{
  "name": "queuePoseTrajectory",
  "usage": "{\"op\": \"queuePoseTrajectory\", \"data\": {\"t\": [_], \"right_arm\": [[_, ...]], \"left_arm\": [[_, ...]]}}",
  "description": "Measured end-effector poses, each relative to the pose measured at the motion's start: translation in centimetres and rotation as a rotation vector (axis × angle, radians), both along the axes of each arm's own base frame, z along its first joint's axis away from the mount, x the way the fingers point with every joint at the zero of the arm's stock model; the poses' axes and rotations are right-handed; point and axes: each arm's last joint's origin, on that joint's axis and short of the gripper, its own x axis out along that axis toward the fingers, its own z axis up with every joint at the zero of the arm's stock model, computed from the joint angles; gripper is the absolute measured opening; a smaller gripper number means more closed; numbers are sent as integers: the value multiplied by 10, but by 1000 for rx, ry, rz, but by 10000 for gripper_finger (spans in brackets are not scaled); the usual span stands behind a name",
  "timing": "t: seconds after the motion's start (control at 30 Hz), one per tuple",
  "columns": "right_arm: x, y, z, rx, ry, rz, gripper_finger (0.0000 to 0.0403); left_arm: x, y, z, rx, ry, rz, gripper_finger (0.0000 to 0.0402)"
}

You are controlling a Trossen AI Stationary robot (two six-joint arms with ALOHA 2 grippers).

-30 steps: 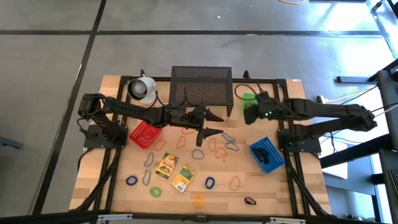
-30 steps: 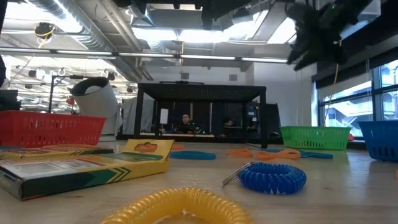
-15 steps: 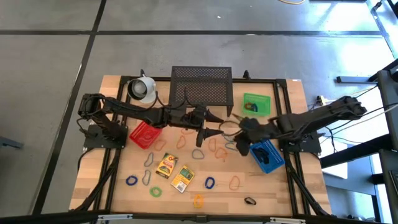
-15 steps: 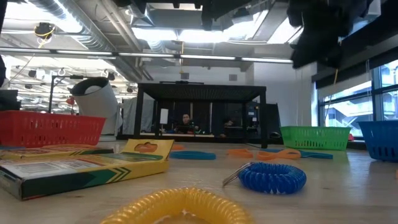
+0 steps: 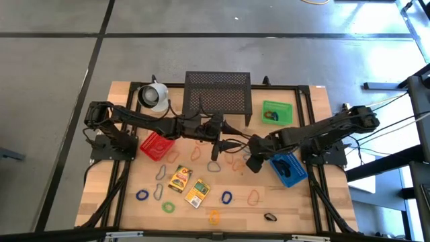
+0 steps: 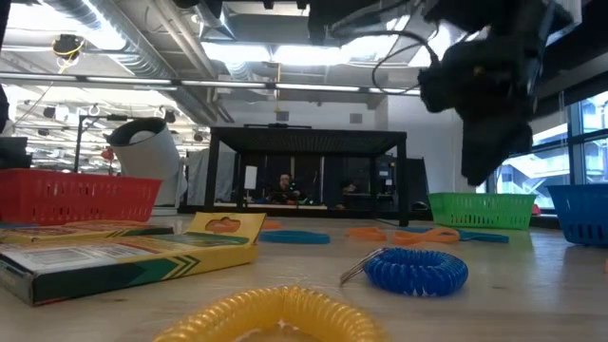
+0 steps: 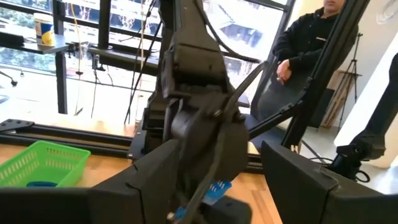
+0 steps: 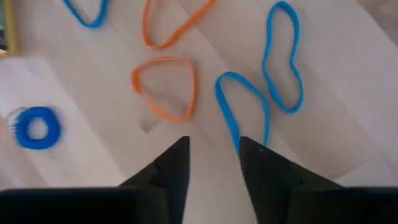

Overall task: Pick & Place Office Desk Supplies
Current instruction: Put the blue rubber band into the blue bin

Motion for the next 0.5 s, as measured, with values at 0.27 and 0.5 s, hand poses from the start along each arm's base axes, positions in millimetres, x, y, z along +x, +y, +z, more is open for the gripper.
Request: {"op": "queuePoseTrajectory", "data": {"t": [0.27,0.5], "right_arm": [[5,-7,-19,-16,88,97,229],[7,-9,-29,-58,131,191,232]], "left_arm": [[0,-6,0,-53,6,-15,224],[-1,-14,0,-67,8,-35,224]]}}
